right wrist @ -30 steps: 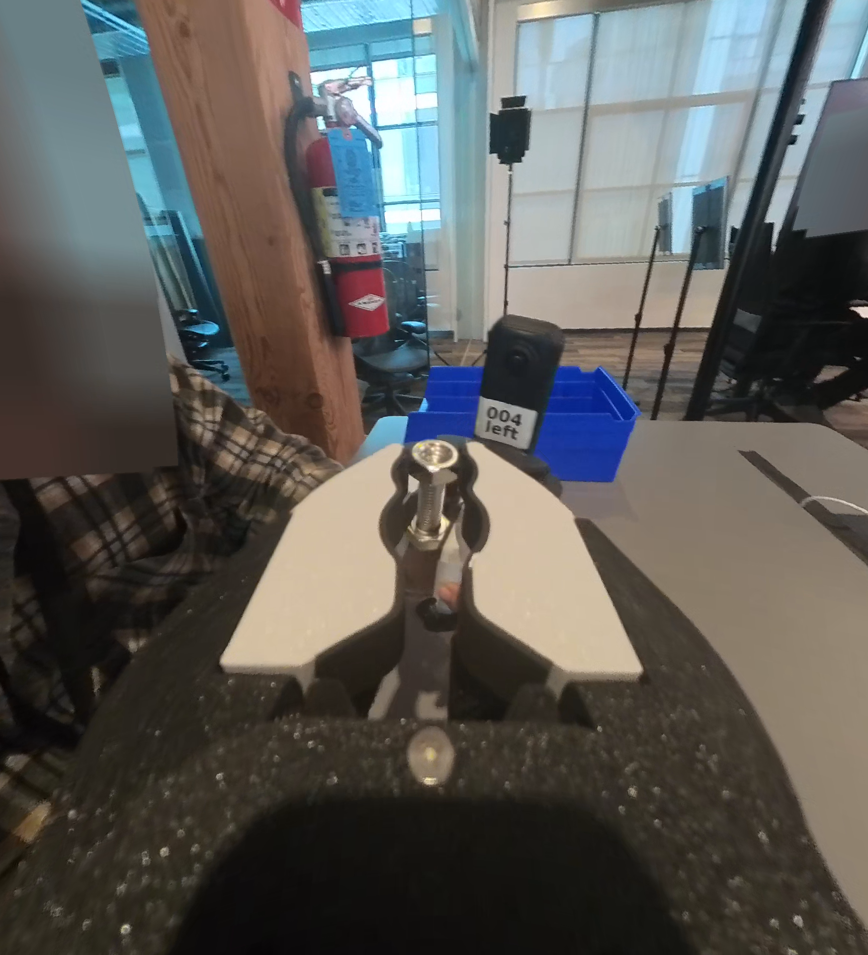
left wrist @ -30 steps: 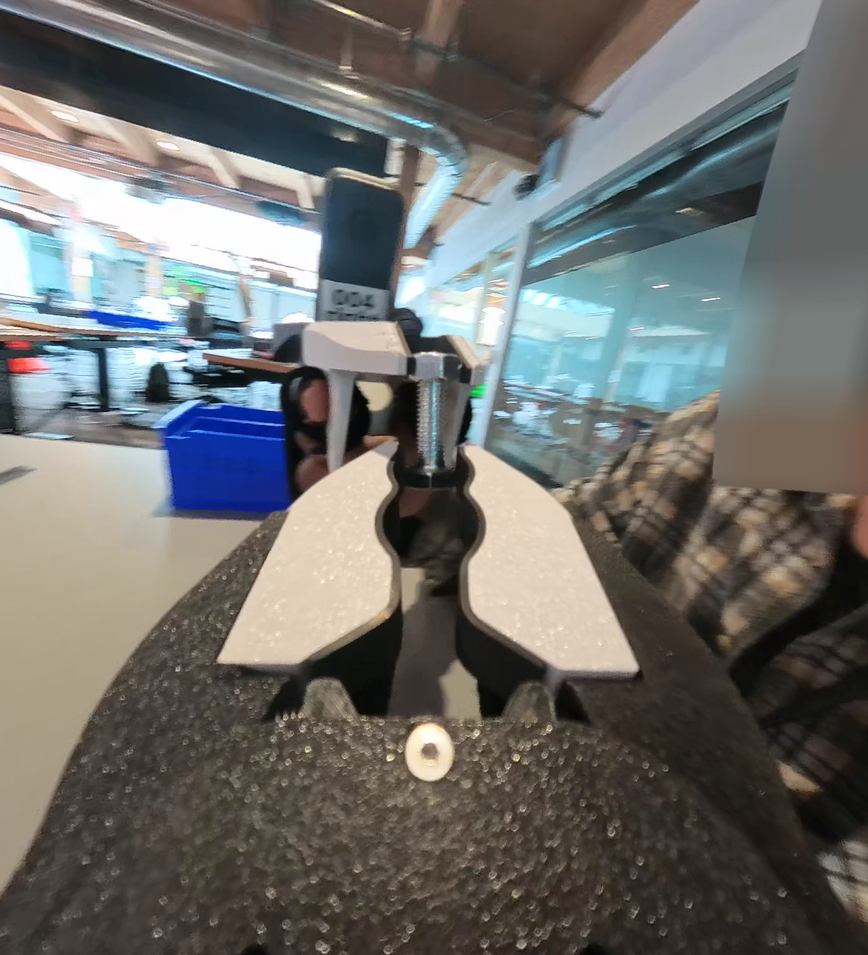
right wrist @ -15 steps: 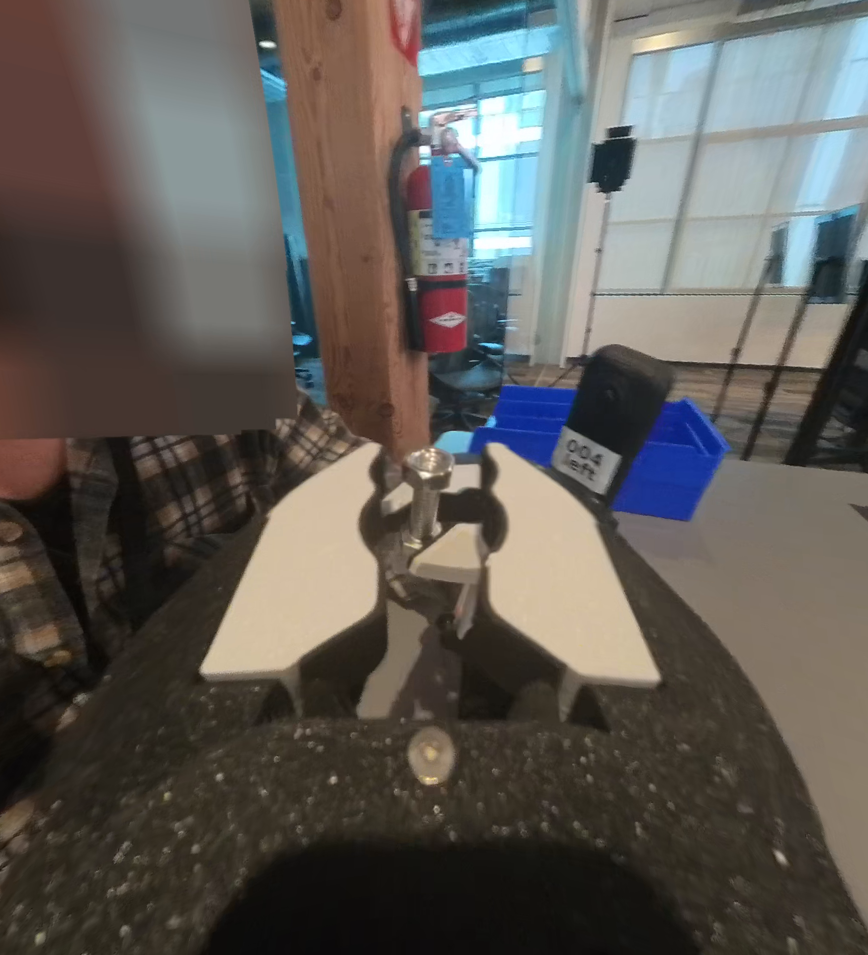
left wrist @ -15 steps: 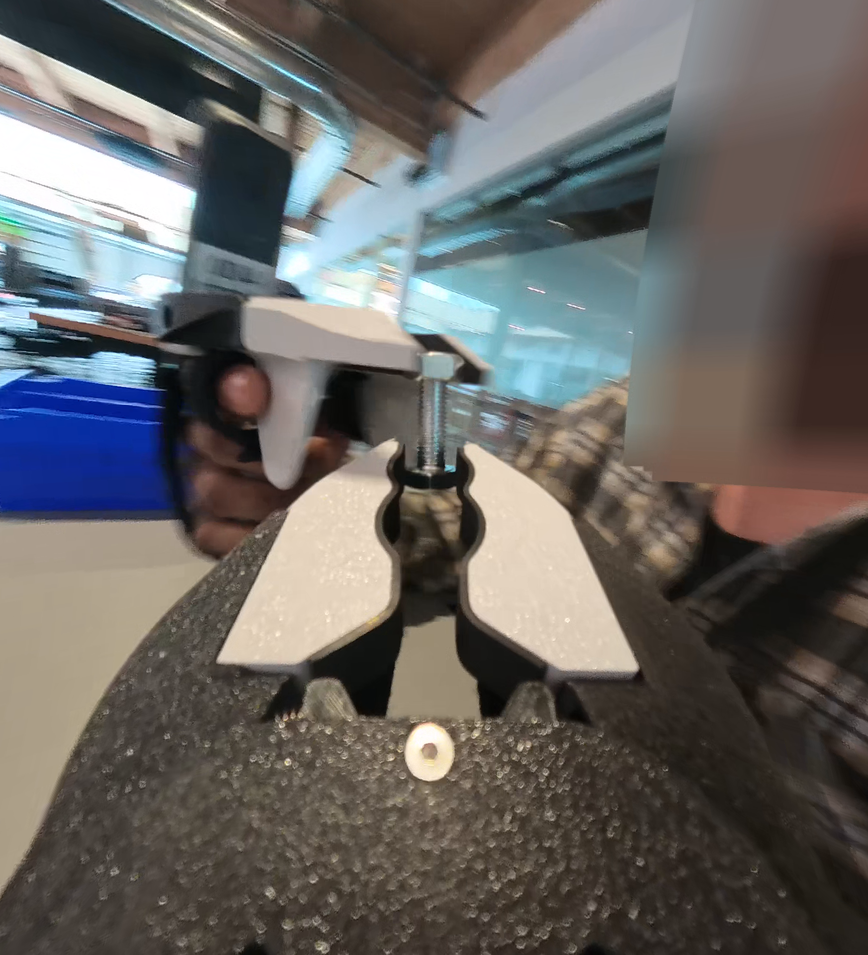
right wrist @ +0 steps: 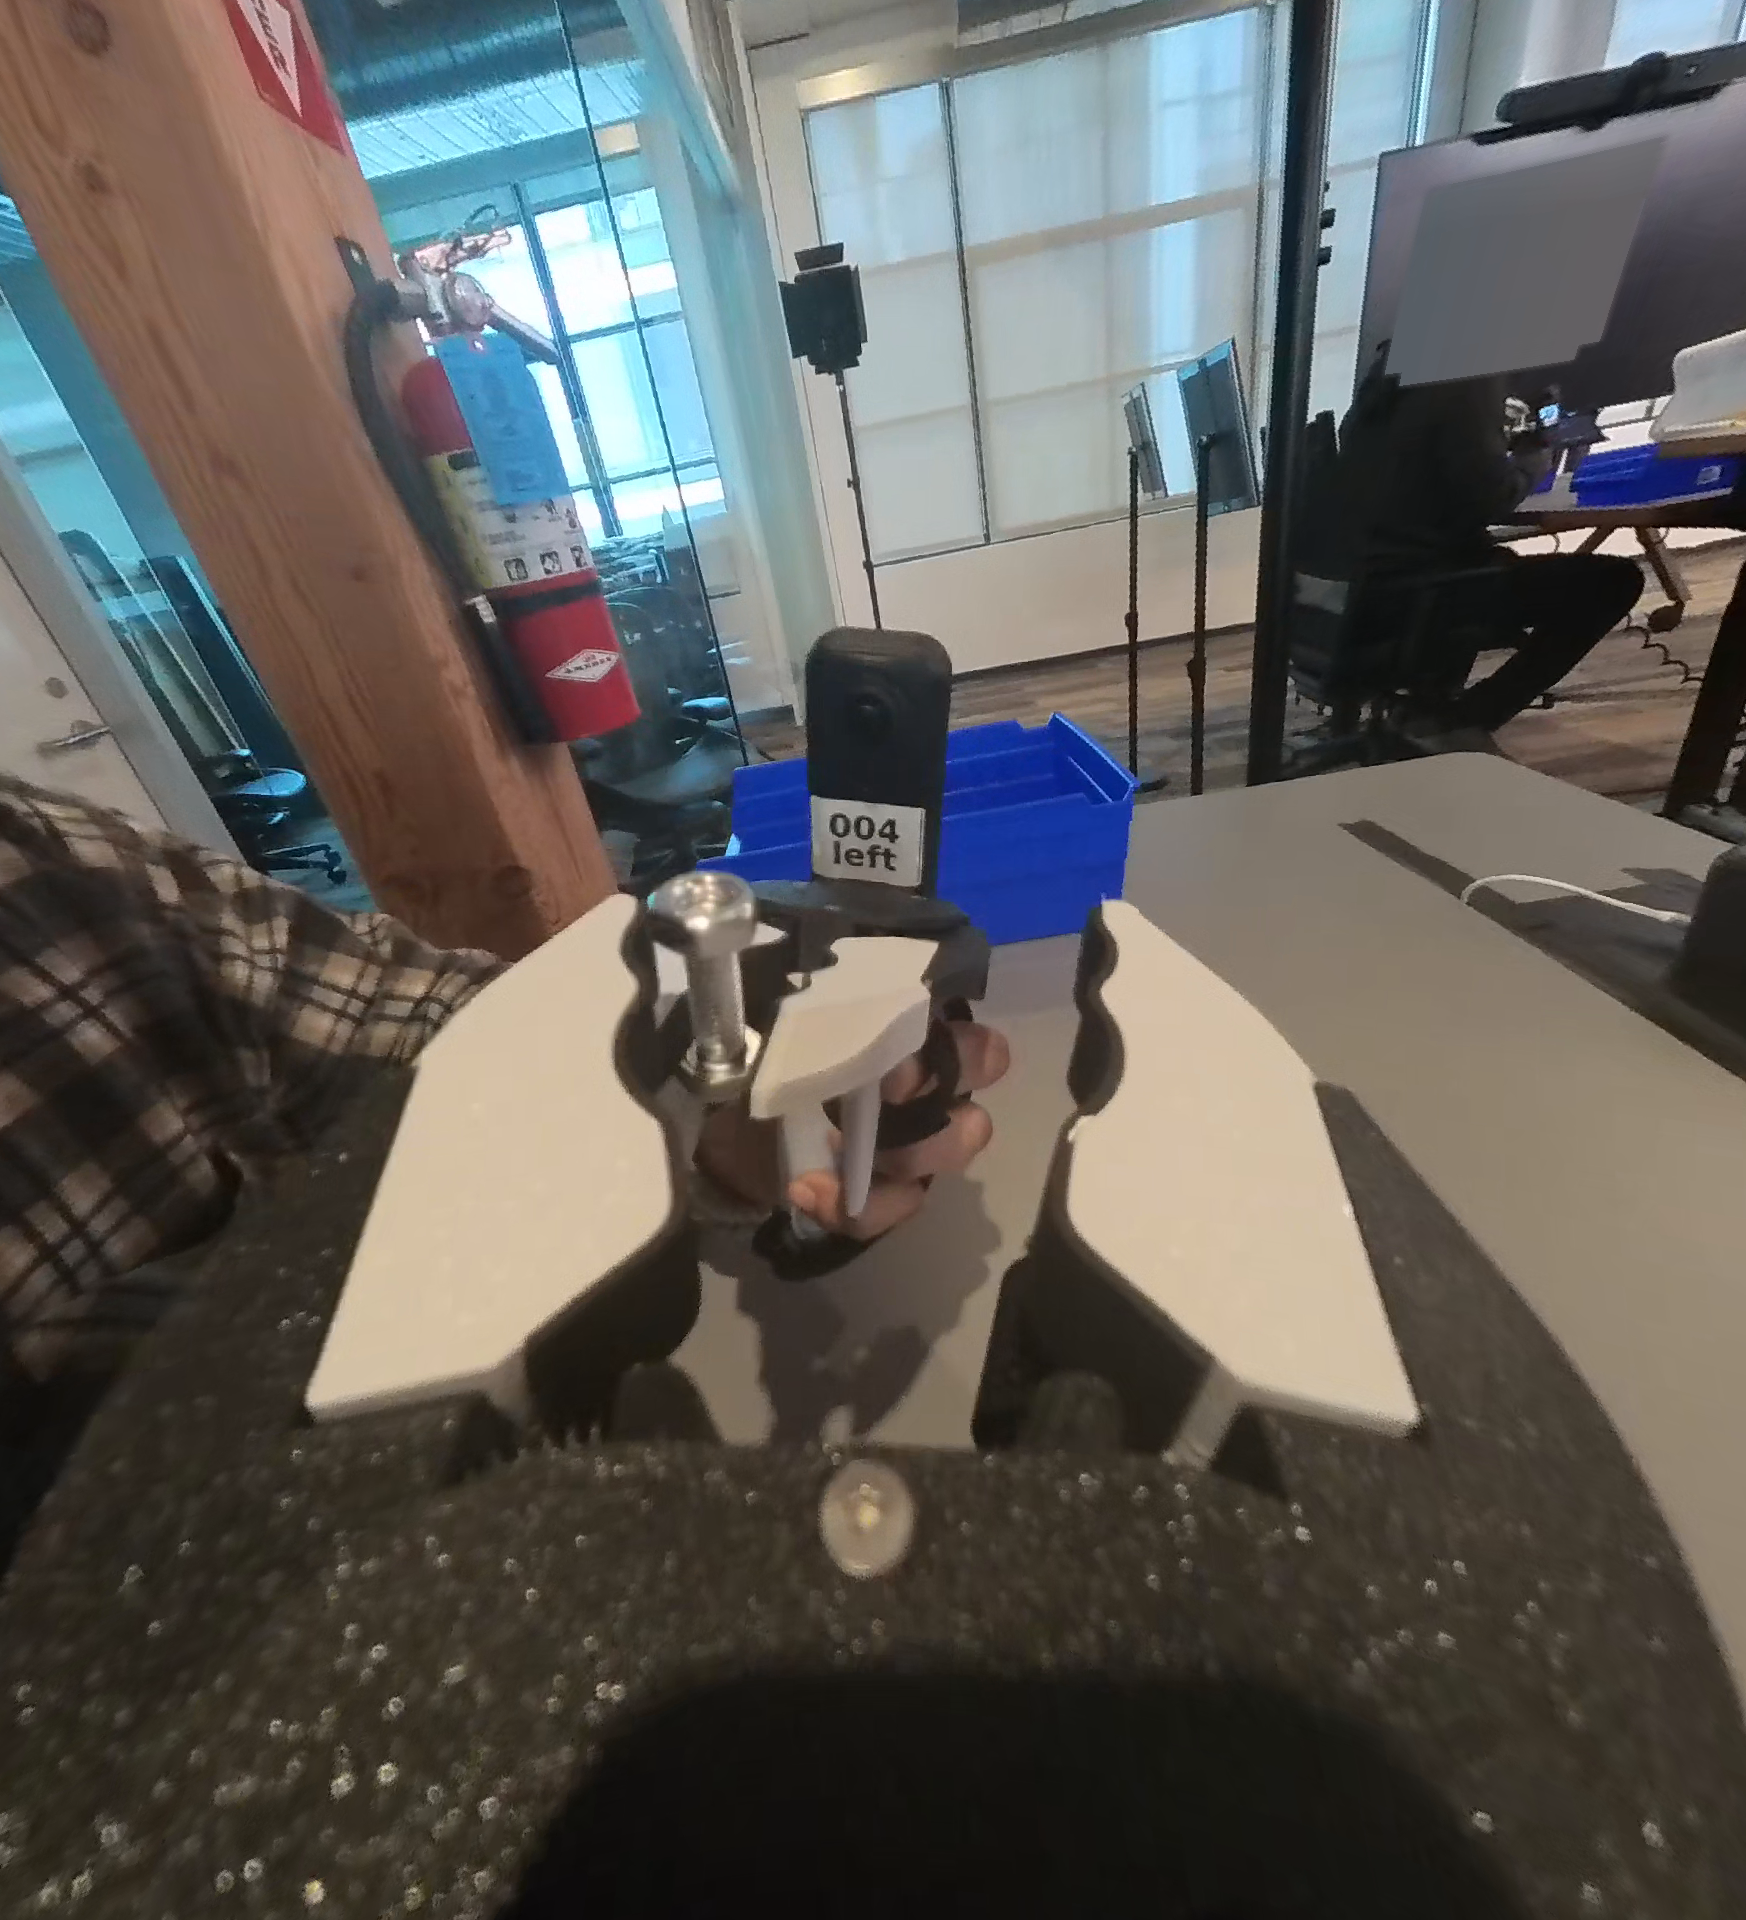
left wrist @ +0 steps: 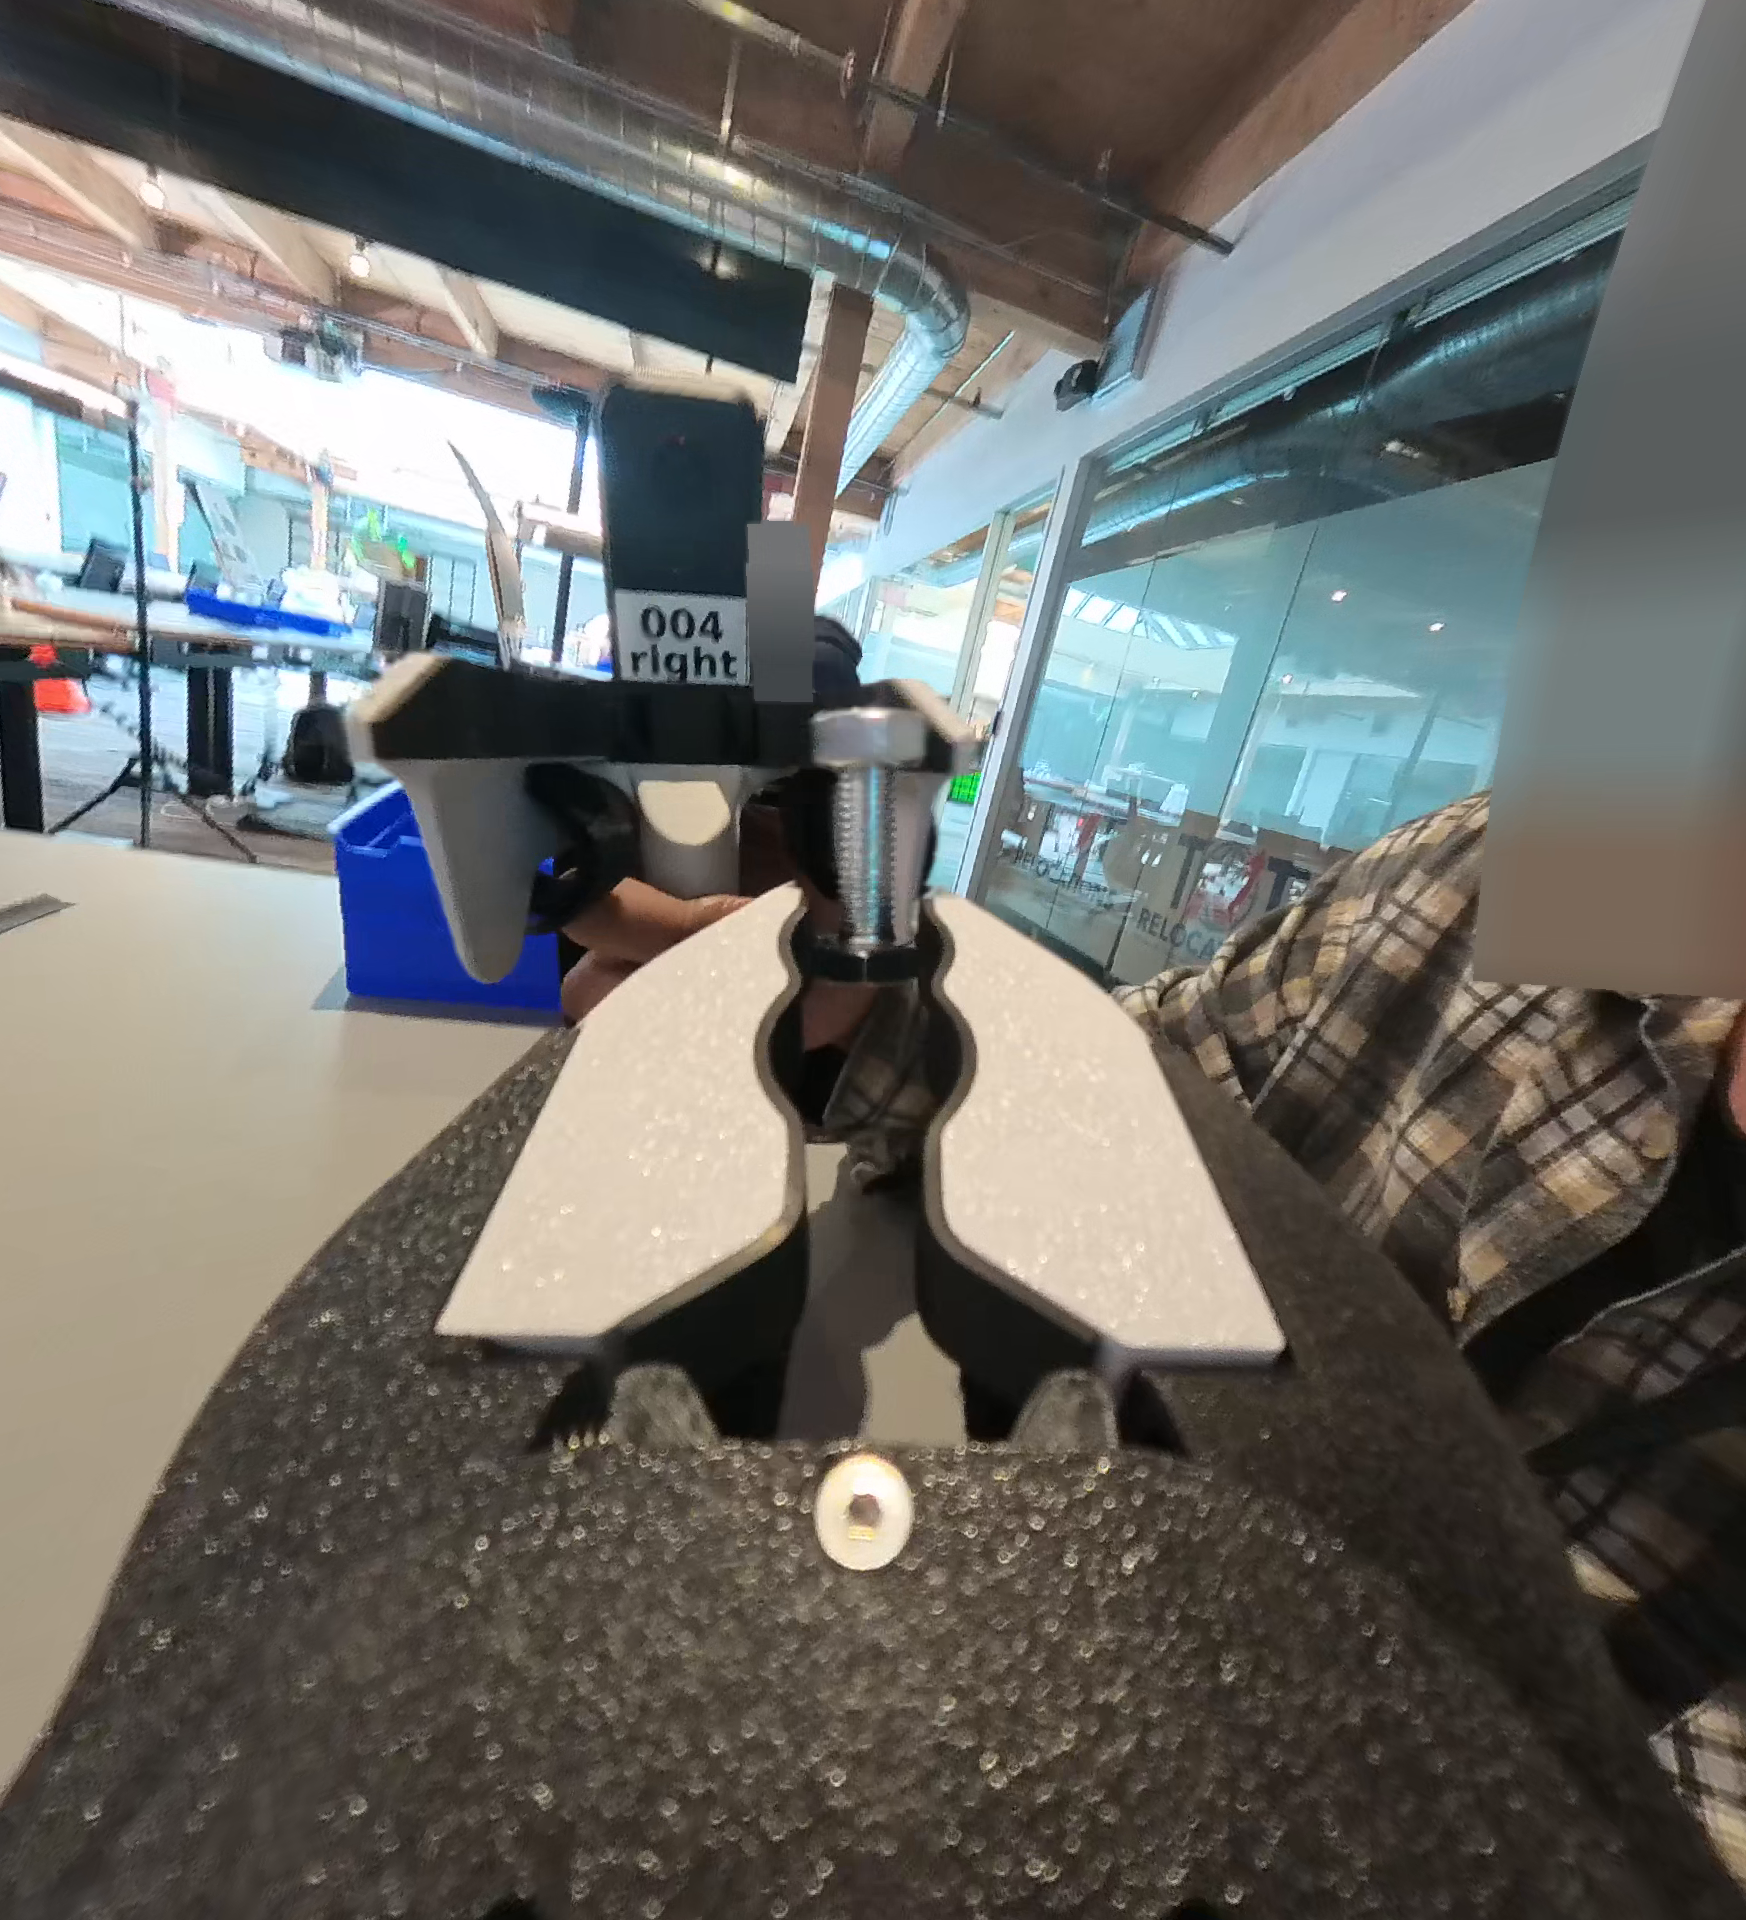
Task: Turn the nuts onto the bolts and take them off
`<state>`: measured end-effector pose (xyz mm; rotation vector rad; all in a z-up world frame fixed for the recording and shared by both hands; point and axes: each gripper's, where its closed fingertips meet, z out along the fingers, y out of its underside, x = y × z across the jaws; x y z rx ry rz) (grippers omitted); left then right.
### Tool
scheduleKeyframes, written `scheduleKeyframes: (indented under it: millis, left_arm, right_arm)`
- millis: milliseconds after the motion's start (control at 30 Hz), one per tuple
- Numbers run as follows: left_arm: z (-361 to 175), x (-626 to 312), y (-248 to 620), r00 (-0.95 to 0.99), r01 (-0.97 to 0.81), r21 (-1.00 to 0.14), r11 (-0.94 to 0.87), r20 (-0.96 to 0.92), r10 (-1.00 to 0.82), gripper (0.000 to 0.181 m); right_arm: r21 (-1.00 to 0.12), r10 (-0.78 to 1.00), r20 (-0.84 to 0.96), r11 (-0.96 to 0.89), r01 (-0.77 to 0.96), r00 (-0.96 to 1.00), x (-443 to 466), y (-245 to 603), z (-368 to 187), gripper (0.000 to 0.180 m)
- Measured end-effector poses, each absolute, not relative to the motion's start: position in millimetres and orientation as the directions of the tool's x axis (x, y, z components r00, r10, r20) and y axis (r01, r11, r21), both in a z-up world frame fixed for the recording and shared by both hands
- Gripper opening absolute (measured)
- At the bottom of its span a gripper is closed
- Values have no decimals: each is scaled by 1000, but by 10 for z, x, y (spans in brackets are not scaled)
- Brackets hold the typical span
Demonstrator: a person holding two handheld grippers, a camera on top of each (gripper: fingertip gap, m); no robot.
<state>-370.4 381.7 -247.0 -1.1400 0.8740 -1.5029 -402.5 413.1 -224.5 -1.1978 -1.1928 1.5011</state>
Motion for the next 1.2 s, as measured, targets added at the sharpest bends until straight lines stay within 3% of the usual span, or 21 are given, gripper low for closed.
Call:
scheduleKeyframes:
  millis: [500, 600, 733, 1133, 1200]
  left_arm:
    - [-2438, -3749, 3858, 0, 308, -930, -202, 213, -977, 18]
    - [-2452, -3748, 3879, 17, 301, -933, -199, 214, -977, 18]
    - [-2481, -3717, 3880, 29, 279, -941, -193, 209, -977, 18]
    - [-2434, -3653, 3652, -157, 274, -928, -253, 217, -963, 18]
    - [-2425, -3663, 3657, -153, 280, -927, -250, 214, -965, 18]
  right_arm:
    - [-981, 967, -168, -184, -64, -192, -3969, 4106, -2198, 68]
    - [-982, 961, -164, -180, -53, -224, -4011, 4017, -2206, 55]
    - [-986, 945, -140, -159, -41, -294, -3997, 3895, -2204, 19]
    - [-990, 886, -69, -118, -79, -459, -3894, 3674, -2165, 18]
    - [-987, 895, -85, -135, -85, -438, -3902, 3726, -2161, 25]
